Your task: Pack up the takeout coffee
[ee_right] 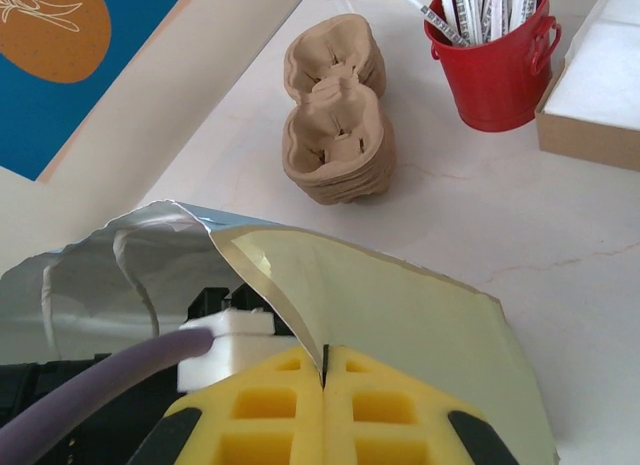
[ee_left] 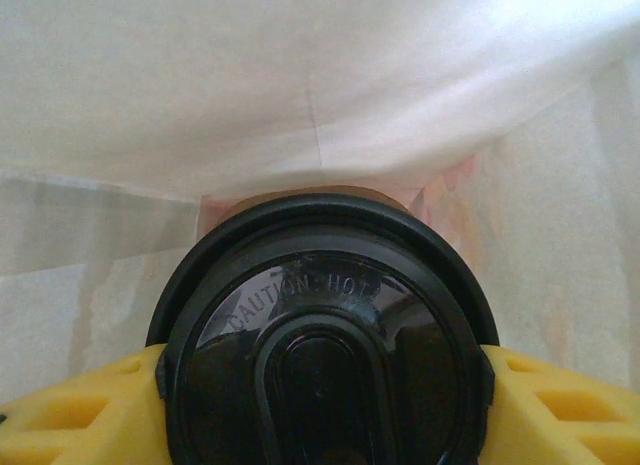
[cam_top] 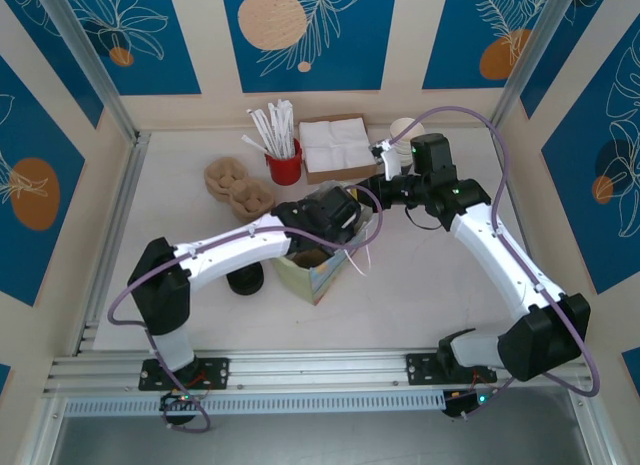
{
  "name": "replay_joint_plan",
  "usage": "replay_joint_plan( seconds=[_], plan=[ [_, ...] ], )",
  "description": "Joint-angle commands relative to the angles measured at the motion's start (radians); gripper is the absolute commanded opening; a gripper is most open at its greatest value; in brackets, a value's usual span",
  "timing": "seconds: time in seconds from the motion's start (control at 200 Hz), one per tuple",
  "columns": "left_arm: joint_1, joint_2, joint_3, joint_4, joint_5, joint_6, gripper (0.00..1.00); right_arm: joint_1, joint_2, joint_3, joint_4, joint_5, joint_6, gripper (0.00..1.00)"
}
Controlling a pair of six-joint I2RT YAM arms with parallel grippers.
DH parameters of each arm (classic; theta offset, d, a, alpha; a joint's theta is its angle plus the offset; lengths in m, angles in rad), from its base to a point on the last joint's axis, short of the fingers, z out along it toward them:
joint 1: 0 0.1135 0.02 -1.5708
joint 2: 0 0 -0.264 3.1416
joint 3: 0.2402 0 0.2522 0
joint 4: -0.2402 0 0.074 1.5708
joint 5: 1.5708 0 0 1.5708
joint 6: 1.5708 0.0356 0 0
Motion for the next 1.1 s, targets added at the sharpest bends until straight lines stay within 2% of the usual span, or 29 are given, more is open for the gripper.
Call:
replay_joint_plan(
  seconds=[0.0, 0.375, 0.825, 1.095],
  plan=[
    [0.037, 0.040, 0.005, 0.019, 0.043, -0.045, 0.66, -0.005, 0.021, 0.049, -0.019, -0.111, 0.030, 0.00],
    [0.063, 0.095, 0.028, 0.010, 0.112, -0.084, 0.66, -0.048, 0.109, 0.106, -0.006, -0.109, 0.074, 0.00],
    [0.066, 0.161, 0.064, -0.014, 0.111, -0.092, 0.64, -0.147, 0.110, 0.226, -0.059, -0.075, 0.114, 0.33],
    [0.065, 0.210, 0.106, -0.035, 0.118, -0.107, 0.64, -0.185, 0.052, 0.206, -0.088, -0.076, 0.124, 0.37]
  ],
)
